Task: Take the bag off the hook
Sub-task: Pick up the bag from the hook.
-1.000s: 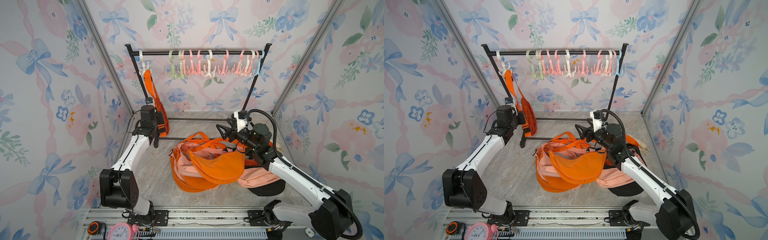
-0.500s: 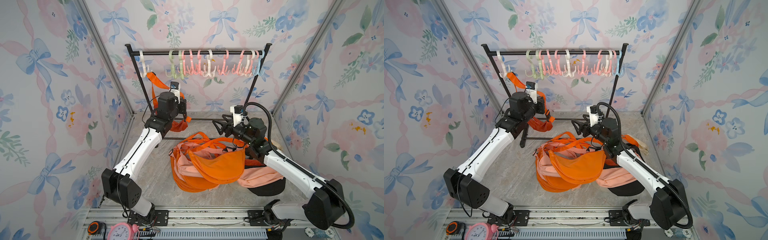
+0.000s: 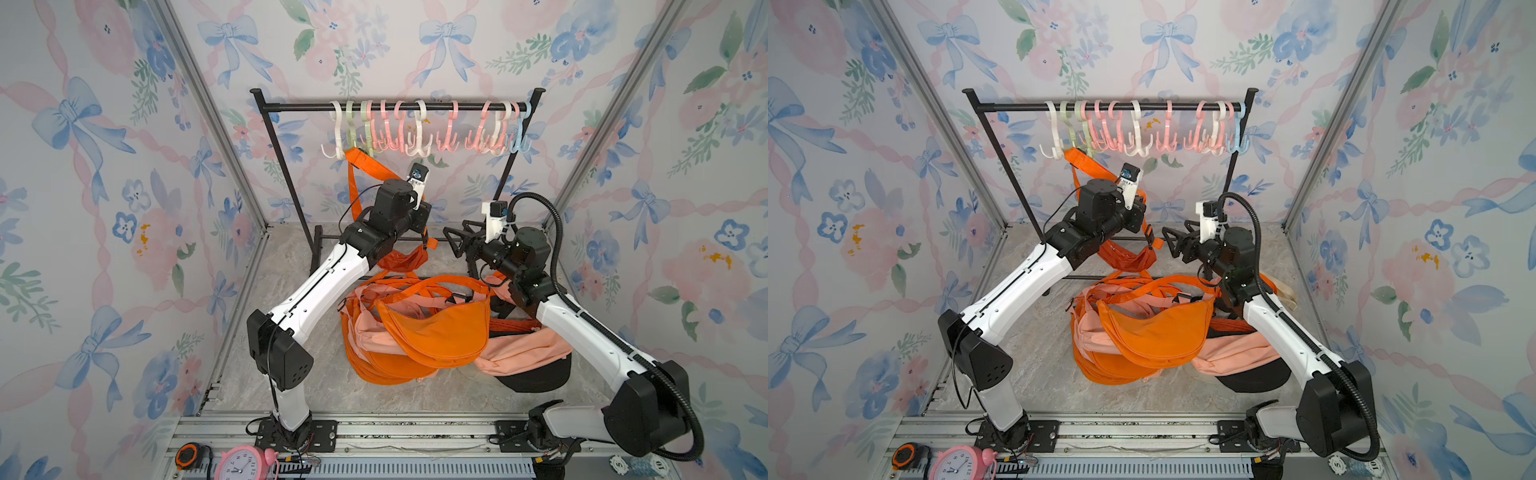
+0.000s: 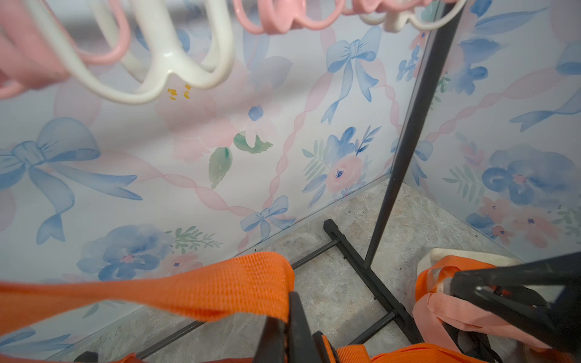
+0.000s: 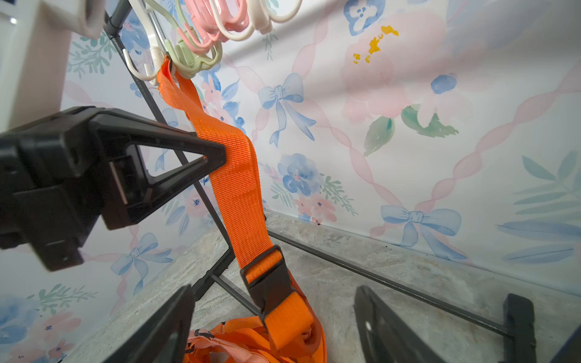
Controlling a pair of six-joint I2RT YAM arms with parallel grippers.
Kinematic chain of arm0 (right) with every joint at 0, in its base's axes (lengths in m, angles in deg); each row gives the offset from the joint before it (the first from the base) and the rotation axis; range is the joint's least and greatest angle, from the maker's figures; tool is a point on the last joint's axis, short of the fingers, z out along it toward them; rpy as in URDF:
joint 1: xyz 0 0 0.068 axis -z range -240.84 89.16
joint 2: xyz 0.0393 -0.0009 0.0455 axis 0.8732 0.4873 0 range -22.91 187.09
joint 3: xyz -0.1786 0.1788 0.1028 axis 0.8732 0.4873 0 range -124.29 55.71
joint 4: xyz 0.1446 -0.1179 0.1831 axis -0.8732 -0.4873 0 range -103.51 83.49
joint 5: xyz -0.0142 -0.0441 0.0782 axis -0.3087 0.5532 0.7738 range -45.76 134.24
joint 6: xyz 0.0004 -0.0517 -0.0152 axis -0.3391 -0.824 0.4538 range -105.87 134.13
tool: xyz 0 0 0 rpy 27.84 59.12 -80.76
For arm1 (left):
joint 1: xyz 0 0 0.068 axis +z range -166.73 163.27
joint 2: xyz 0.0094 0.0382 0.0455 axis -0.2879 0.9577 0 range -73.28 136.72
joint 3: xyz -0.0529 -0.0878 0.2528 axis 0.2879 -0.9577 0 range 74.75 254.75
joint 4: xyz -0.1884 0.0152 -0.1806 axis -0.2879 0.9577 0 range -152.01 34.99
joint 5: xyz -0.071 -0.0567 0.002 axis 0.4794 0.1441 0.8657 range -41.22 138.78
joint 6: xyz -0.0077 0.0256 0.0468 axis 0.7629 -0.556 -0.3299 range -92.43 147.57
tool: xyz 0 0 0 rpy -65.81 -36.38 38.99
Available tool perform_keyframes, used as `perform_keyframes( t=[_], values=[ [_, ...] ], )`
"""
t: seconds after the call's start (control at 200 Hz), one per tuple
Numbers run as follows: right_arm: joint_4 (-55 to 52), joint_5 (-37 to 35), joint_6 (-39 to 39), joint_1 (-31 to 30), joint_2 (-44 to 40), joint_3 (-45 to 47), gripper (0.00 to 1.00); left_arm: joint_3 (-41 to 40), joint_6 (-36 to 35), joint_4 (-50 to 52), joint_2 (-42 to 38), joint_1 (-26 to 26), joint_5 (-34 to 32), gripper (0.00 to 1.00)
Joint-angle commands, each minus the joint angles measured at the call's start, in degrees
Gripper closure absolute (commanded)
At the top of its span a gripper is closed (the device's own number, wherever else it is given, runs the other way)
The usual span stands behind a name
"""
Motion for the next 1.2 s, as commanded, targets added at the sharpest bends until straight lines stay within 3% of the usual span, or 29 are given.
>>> perform_keyframes(
  t=[0.0,0.29,0.635,0.75,0.895,1.195],
  values=[
    [0.0,2.6,0.5,1.1,2.5,-4.5,0.19,-1.4,-1.2,0.7,-4.8,0.1,-0.7,1.00],
    [3.1,8.1,2.9,1.0,13.5,-16.1,0.18,-13.5,-1.7,0.5,-18.6,0.5,-2.8,1.00],
    [6.8,9.4,-0.7,-7.1,30.4,-32.1,0.15,-26.6,-0.2,0.6,-33.1,6.3,-2.4,1.00],
    [8.5,9.0,-1.8,-9.7,35.5,-37.5,0.13,-29.2,0.1,0.6,-37.0,8.8,-1.4,1.00],
    [10.7,8.9,-1.5,-12.4,42.1,-44.7,0.00,-30.5,-0.3,2.3,-39.6,9.5,-1.3,1.00],
    [17.4,1.7,-1.5,-16.4,53.7,-56.5,0.01,-32.4,-0.8,5.2,-42.8,9.9,-1.1,1.00]
  ],
)
